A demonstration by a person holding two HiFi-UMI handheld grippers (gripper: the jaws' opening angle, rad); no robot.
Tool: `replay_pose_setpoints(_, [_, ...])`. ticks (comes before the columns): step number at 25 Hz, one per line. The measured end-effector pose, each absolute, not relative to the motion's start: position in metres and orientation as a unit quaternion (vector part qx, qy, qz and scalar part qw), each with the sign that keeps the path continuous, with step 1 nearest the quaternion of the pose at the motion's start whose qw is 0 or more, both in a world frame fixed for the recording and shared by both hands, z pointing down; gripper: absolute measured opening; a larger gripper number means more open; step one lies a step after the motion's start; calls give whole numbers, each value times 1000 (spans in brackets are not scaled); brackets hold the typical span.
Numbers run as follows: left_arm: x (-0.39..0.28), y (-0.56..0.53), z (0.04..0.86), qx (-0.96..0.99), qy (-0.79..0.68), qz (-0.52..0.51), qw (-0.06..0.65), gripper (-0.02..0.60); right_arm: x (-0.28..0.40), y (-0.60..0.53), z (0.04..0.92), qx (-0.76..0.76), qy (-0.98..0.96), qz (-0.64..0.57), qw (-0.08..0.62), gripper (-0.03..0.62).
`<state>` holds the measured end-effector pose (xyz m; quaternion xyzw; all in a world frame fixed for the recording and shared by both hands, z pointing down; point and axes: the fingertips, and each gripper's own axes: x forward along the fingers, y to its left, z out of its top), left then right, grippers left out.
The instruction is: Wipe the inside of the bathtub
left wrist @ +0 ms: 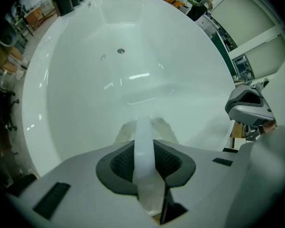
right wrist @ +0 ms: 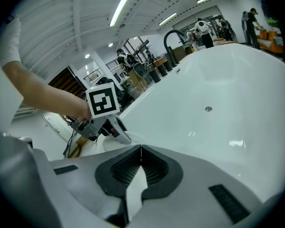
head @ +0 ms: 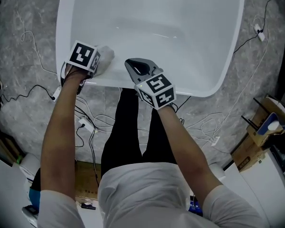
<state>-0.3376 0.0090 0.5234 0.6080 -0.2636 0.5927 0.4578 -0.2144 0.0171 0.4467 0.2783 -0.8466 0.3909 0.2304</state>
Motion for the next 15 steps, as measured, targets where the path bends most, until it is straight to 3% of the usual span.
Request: replay_pose_setpoints(15, [-316, -6, 567, 648, -218, 615, 393, 98, -208, 19, 505, 149, -872, 314, 343, 20])
